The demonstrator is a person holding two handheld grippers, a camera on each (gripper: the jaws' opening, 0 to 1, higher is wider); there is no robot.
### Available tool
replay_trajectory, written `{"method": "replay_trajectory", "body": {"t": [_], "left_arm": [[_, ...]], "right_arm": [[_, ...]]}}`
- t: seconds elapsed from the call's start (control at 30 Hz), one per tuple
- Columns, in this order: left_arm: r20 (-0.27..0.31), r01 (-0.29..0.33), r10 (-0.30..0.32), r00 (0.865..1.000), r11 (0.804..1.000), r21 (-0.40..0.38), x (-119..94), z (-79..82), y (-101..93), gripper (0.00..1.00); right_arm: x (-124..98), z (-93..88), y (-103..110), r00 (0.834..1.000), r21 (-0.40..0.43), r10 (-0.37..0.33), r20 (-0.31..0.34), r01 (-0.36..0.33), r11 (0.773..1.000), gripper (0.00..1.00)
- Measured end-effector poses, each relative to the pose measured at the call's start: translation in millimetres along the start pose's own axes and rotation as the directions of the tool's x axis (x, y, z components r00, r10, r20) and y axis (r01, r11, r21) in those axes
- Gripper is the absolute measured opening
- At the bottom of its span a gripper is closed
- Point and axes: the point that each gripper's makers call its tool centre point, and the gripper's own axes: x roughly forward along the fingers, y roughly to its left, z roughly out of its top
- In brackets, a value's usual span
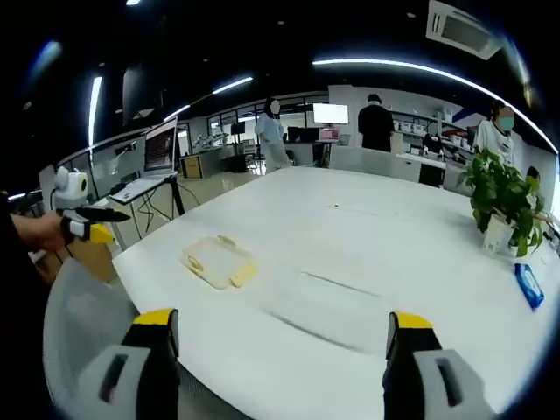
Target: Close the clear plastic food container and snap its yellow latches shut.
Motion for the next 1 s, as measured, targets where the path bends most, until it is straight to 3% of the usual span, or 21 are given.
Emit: {"method": "replay_trajectory", "body": {"t": [0.13,0.27,0.6,1.0], "left_arm": [[-0.01,0.038,-0.038,0.999,0.999,-0.039,0.4,-0.3,-0.6,0.98],[-0.032,0.042,-0.042,0.999,0.999,0.023,-0.4,-4.3,1.8,0.99],[-0.032,0.087,-0.086,0.996,0.996,0.035,-0.5,-6.7,4.9,0.99],[-0.039,0.136,-0.135,0.99,0.99,0.026,-4.6,-13.9,8.5,0.99]], "right_arm": [[2.1,-2.7,-4.5,1.0,0.047,-0.019,-0.008,0.019,0.999,1.0],[0.1,-2.3,-5.2,0.999,0.052,-0.041,-0.008,0.042,0.998,1.0],[-4.0,4.6,9.5,0.999,0.05,-0.048,0.008,0.048,0.998,1.0],[-11.6,1.1,15.7,0.993,0.069,-0.118,0.005,0.117,0.991,0.99]]}}
